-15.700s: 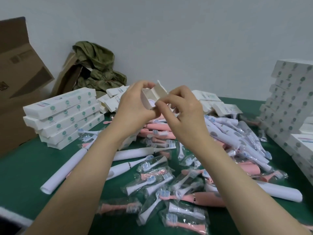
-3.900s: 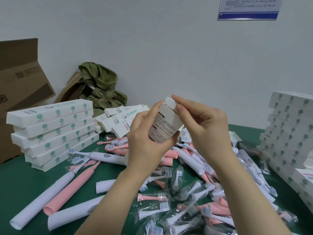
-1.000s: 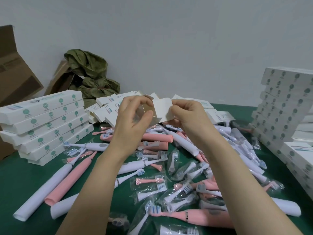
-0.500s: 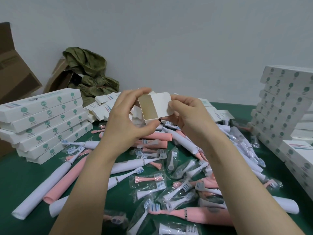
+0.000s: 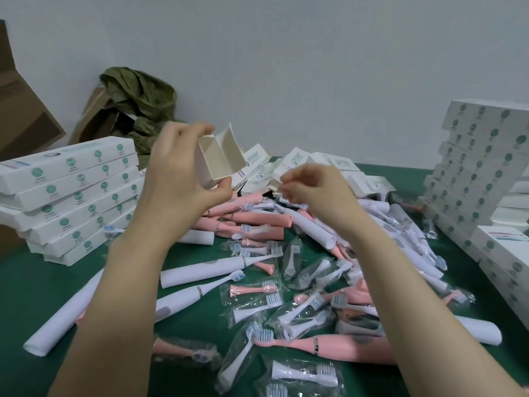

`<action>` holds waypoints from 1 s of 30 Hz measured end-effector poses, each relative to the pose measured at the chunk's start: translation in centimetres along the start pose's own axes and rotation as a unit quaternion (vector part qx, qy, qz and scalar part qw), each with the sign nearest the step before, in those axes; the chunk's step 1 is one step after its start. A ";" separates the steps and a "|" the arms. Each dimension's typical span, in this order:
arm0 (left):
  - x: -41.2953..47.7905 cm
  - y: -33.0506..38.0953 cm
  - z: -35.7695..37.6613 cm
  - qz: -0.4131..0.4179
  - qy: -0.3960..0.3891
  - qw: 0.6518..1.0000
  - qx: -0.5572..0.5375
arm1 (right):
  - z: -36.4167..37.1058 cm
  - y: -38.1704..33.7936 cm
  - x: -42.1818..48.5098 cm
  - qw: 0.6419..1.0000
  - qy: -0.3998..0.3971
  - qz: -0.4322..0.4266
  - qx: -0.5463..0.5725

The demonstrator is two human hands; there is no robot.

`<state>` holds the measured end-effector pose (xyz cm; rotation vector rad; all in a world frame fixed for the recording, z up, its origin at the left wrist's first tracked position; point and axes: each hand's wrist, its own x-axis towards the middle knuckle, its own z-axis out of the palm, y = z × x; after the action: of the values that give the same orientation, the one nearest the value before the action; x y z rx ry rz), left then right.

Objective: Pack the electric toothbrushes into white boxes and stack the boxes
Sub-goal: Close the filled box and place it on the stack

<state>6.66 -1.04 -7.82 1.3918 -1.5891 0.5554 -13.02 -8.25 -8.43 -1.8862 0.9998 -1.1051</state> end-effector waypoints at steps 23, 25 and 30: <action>-3.4 0.3 2.4 -0.100 0.075 0.980 -0.154 | 3.3 5.8 0.7 0.921 -0.140 -0.002 -0.364; -3.6 0.4 2.6 -0.106 0.074 0.978 -0.162 | 1.2 4.7 0.3 0.971 -0.067 0.005 -0.230; -3.7 1.2 4.0 -0.137 0.057 0.976 -0.162 | -4.1 1.1 -1.0 0.985 0.166 -0.009 0.039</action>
<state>3.96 -2.01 -12.61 1.2759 -1.3005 0.1961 -17.38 -8.68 -8.19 -1.6837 1.1046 -1.4817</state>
